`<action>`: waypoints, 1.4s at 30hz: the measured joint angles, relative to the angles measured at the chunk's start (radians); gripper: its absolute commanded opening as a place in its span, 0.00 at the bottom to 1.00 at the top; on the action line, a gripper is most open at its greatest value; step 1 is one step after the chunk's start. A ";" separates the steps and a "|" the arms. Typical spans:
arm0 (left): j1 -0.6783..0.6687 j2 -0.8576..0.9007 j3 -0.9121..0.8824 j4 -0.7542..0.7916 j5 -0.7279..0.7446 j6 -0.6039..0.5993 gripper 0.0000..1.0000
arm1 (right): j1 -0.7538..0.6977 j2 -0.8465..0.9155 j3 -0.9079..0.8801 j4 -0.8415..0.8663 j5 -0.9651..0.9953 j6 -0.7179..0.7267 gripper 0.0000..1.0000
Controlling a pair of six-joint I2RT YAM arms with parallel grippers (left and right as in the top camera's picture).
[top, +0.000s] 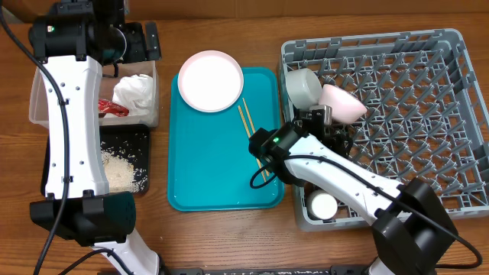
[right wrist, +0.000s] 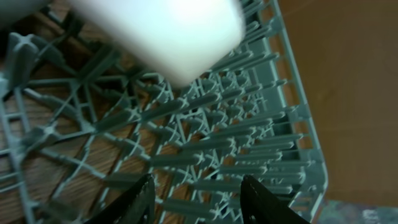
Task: Sort waste into correct bins and load items into the dishwasher
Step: 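Lower the pink bowl into the rack's back area with right gripper, then tilt the pink bowl upright in the rack and open right gripper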
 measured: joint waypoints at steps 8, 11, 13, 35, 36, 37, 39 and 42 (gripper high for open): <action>0.000 0.000 0.000 0.000 0.000 0.000 1.00 | -0.003 0.000 0.066 0.002 -0.135 0.013 0.63; 0.000 0.000 0.000 0.000 0.000 0.000 1.00 | -0.022 -0.016 0.144 0.019 -0.190 0.013 0.70; 0.000 0.000 0.000 0.000 0.000 0.000 1.00 | -0.057 -0.047 0.192 0.063 -0.230 -0.010 0.71; 0.000 0.000 0.000 0.000 0.000 0.000 1.00 | -0.860 -0.111 0.251 0.373 -1.181 -0.802 0.66; 0.000 0.000 0.000 0.000 0.000 0.000 1.00 | -0.859 -0.100 0.241 0.378 -1.198 -0.823 0.66; 0.000 0.000 0.000 0.000 0.000 0.000 1.00 | -0.858 -0.089 0.231 0.388 -1.212 -0.840 0.65; 0.000 0.000 0.000 0.000 0.000 0.000 1.00 | -0.857 -0.070 0.205 0.413 -1.231 -0.868 0.62; 0.000 0.000 0.000 0.000 0.000 0.000 1.00 | -0.858 -0.046 0.150 0.456 -1.247 -0.899 0.50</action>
